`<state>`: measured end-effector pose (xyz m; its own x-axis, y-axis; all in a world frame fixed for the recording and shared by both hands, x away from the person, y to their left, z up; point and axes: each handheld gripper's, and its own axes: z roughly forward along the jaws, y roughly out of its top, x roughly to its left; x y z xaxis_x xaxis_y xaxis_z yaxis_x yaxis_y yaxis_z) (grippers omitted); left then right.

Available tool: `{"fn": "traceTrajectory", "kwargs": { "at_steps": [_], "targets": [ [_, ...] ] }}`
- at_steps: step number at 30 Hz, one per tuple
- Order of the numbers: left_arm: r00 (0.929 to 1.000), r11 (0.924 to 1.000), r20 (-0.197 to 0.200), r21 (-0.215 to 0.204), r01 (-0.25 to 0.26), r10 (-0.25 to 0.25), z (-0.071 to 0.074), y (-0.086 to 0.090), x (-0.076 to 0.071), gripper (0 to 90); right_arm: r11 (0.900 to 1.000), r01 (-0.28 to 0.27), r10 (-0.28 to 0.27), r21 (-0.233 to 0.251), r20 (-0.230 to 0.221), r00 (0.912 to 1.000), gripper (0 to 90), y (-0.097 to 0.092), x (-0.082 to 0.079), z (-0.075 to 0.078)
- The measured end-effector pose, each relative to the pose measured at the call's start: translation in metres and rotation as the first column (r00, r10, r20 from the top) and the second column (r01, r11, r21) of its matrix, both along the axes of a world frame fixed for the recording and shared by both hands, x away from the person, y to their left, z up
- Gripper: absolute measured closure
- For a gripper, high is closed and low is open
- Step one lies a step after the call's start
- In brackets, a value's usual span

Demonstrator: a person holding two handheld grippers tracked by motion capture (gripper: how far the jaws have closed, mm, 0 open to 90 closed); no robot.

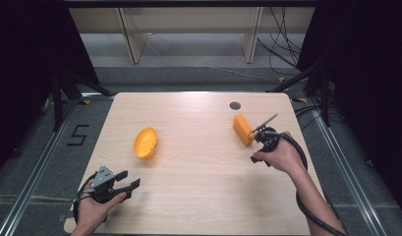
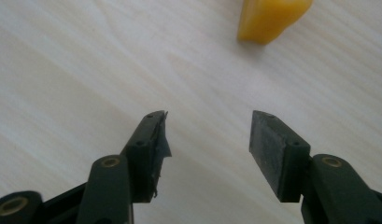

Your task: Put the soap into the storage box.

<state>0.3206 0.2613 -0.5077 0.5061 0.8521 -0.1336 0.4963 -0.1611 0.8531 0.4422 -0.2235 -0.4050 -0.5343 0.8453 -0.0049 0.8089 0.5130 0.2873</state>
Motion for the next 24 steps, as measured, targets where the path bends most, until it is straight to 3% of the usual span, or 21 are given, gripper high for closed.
{"fn": "traceTrajectory", "kwargs": {
  "at_steps": [1,4,5,6,7,12,13,14,17,19,20,21,24],
  "targets": [
    [1.0000,1.0000,0.000,0.001,0.000,0.000,0.000,0.000,0.000,37.2,0.9996,0.029,-0.029,0.000,-0.036,0.9989,45.9,0.003,0.008,0.002],
    [1.0000,0.9999,0.002,0.011,0.006,-0.006,0.000,0.001,0.000,37.1,0.9994,0.031,-0.031,-0.014,-0.018,0.9993,44.6,0.010,0.032,0.006],
    [1.0000,0.9999,0.002,0.011,0.006,-0.006,0.000,0.001,0.000,37.1,0.9994,0.031,-0.031,-0.014,-0.018,0.9993,44.6,0.010,0.032,0.006],
    [1.0000,1.0000,-0.001,0.002,0.008,-0.008,0.000,0.000,0.001,37.0,0.9992,0.036,-0.037,-0.016,-0.008,0.9993,42.7,0.016,0.047,0.006],
    [1.0000,1.0000,-0.001,0.002,0.007,-0.007,0.000,0.000,0.001,37.0,0.9991,0.039,-0.039,-0.018,-0.014,0.9991,41.8,0.018,0.053,0.006],
    [1.0000,1.0000,-0.005,0.000,0.001,-0.001,0.000,0.001,0.001,36.9,0.9979,0.060,-0.060,-0.026,-0.019,0.9980,36.3,0.028,0.082,-0.007],
    [1.0000,0.9999,0.001,0.008,0.007,-0.007,0.000,0.002,0.001,36.9,0.9964,0.069,-0.070,-0.050,-0.027,0.9972,36.4,0.029,0.087,-0.008],
    [1.0000,0.9999,-0.002,0.015,-0.001,0.001,0.000,0.002,0.001,36.9,0.9944,0.076,-0.079,-0.073,-0.031,0.9964,36.6,0.030,0.090,-0.006],
    [1.0000,1.0000,-0.001,0.006,-0.005,0.005,0.000,0.001,0.001,36.9,0.9947,0.096,-0.096,-0.036,-0.013,0.9953,38.5,0.030,0.097,-0.003],
    [1.0000,0.9999,0.001,0.006,0.008,-0.008,0.000,0.001,0.001,36.9,0.9919,0.111,-0.112,-0.061,-0.018,0.9935,38.9,0.030,0.100,0.000],
    [1.0000,1.0000,-0.003,-0.001,0.004,-0.004,0.000,0.001,0.001,36.9,0.9944,0.103,-0.104,-0.025,-0.035,0.9940,38.9,0.028,0.102,0.000],
    [1.0000,1.0000,-0.003,0.000,0.005,-0.005,0.000,0.001,0.001,36.9,0.9923,0.110,-0.111,-0.058,-0.021,0.9936,38.7,0.029,0.102,0.001],
    [1.0000,0.9999,0.000,0.006,0.009,-0.009,0.000,0.000,0.001,36.8,0.9917,0.117,-0.118,-0.053,-0.016,0.9929,37.9,0.027,0.104,-0.002]
  ]
}}
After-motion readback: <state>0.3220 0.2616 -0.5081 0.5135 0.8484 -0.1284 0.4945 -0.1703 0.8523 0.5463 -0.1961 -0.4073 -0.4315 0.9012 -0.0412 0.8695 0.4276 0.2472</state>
